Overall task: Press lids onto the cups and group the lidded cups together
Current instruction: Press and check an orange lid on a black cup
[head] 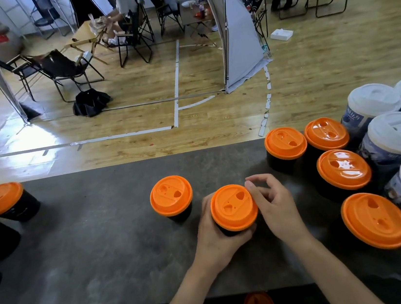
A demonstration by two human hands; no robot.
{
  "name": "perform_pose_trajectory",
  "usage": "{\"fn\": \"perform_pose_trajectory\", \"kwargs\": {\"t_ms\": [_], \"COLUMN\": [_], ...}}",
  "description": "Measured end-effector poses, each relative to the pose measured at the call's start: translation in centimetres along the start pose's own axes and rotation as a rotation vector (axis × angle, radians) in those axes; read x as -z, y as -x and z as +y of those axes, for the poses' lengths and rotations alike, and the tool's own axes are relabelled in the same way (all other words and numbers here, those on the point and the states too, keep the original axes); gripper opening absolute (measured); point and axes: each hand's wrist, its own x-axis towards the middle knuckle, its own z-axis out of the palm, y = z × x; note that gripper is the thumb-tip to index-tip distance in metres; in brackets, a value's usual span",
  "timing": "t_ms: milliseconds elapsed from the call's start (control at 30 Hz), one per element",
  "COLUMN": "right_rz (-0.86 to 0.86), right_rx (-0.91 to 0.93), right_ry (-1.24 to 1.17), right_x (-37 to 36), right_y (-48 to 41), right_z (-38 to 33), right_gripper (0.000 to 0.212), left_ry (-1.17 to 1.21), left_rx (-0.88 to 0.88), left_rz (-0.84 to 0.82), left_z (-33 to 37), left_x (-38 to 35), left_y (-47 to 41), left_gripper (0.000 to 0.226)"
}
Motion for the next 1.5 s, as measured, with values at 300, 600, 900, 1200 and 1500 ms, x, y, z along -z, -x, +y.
{"fn": "perform_pose_trajectory", "kwargs": {"t_ms": [300,600,900,1200,1500], "right_rz": [0.081,-0.084,0.138,-0.089,0.029], "right_rx": [0.300,-0.013,0.156,-0.022,0.098], "right_ry": [0.398,-0.009,0.177,-0.074,0.103], "right_x": [0.5,0.4,-0.8,0.2,-0.1], "right_y": [0.3,-0.7,1.0,0.1,0.7], "right_z": [0.8,-0.3,0.6,0.1,0.6], "right_gripper": [0.011,0.015,0.008,0.017,0.017], "left_ry": [0.005,-0.012,0.023,0.042,0.022], "left_rx": [0.029,-0.008,0.037,0.057,0.029], "left_rz": [0.010,-0.037,0.024,-0.032,-0.004], "left_z": [0.2,-0.1,0.1,-0.1,-0.3], "left_x": [-0.2,0.2,0.1,0.4,0.2], "left_y": [0.1,-0.1,0.2,0.0,0.1], "left_gripper": [0.084,0.077,0.081,0.077,0.080]}}
